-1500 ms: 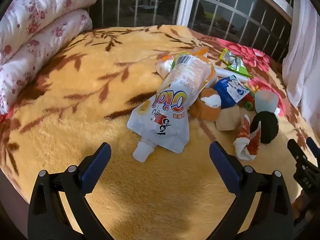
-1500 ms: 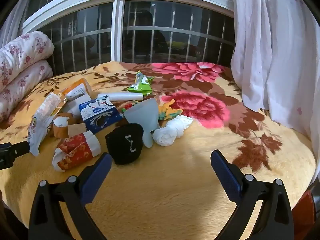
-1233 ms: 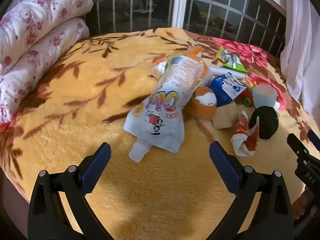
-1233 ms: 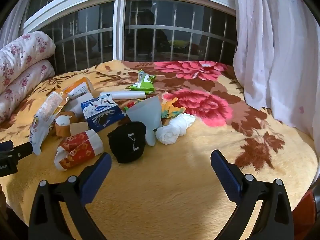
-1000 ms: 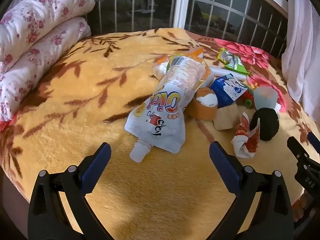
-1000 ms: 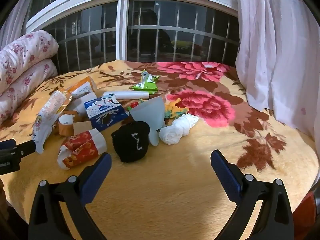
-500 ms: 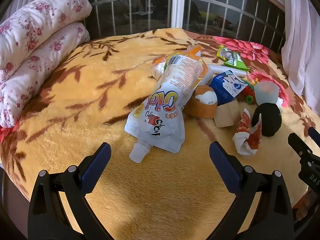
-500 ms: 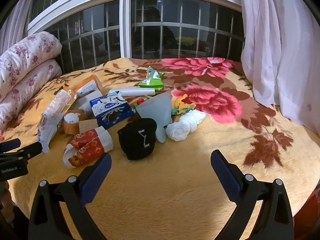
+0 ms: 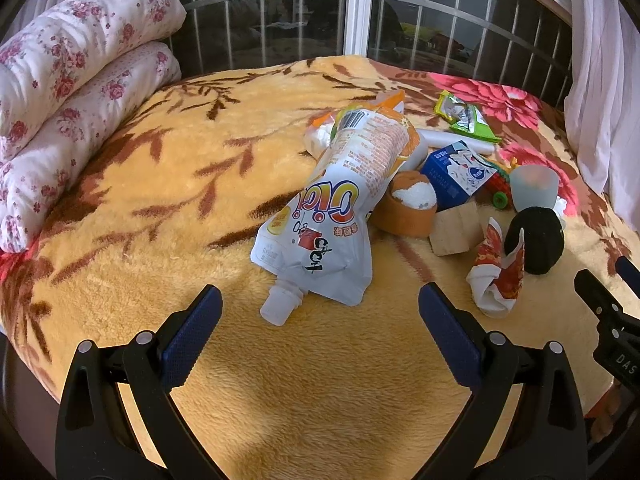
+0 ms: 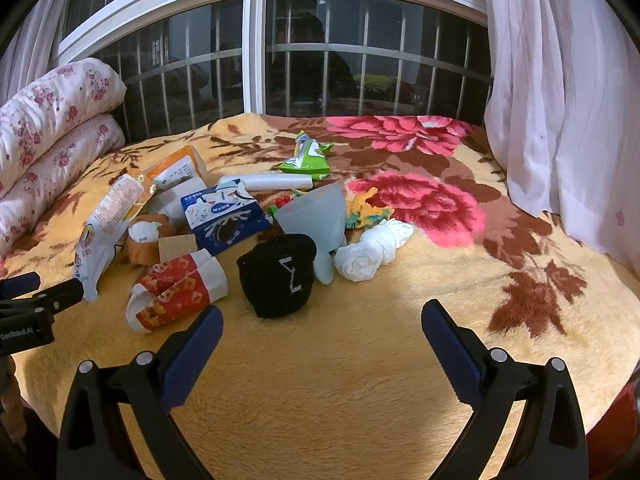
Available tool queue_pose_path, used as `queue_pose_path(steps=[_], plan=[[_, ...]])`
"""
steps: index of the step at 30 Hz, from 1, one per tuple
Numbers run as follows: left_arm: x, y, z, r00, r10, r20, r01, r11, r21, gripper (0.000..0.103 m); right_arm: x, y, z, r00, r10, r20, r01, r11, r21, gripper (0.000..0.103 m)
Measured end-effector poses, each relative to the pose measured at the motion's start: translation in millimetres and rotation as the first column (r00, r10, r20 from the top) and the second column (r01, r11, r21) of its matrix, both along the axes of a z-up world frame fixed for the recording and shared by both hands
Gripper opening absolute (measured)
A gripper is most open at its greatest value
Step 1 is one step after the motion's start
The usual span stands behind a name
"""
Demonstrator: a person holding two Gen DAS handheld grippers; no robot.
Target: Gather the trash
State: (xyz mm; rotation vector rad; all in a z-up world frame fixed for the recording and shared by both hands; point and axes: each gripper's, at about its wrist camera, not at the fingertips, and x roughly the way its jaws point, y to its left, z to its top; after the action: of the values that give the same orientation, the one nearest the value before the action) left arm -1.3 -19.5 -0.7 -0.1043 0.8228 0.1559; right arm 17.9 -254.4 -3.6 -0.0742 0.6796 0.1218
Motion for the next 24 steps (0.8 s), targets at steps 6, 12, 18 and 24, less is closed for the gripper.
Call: queue_pose_path(steps=[6, 12, 18, 24], plan=[[-0.1, 0.2, 0.1, 1.000, 0.001, 0.001, -0.001, 1.000, -0.002, 0.096, 0.1, 0.3, 0.3, 1.000, 0.002, 0.000, -0.002, 1.000, 0.000, 0.098], [0.3, 0.4, 0.2, 1.000, -0.001, -0.002, 0.001, 1.000, -0.001, 0.096, -0.6, -1.4, 0.5, 1.000, -0.002, 0.001, 0.002, 1.000, 0.000, 0.098], [0.4, 0.5, 0.2, 1.000, -0.001, -0.002, 0.001, 1.000, -0.001, 0.096, -0.6, -0.7, 0.5, 1.000, -0.001, 0.002, 0.001, 1.000, -0.003, 0.098], [0.6, 0.9, 0.0, 1.000, 0.000, -0.001, 0.000, 1.000, -0.004, 0.096, -0.6, -0.5, 0.3, 1.000, -0.001, 0.002, 0.001, 1.000, -0.003, 0.098]])
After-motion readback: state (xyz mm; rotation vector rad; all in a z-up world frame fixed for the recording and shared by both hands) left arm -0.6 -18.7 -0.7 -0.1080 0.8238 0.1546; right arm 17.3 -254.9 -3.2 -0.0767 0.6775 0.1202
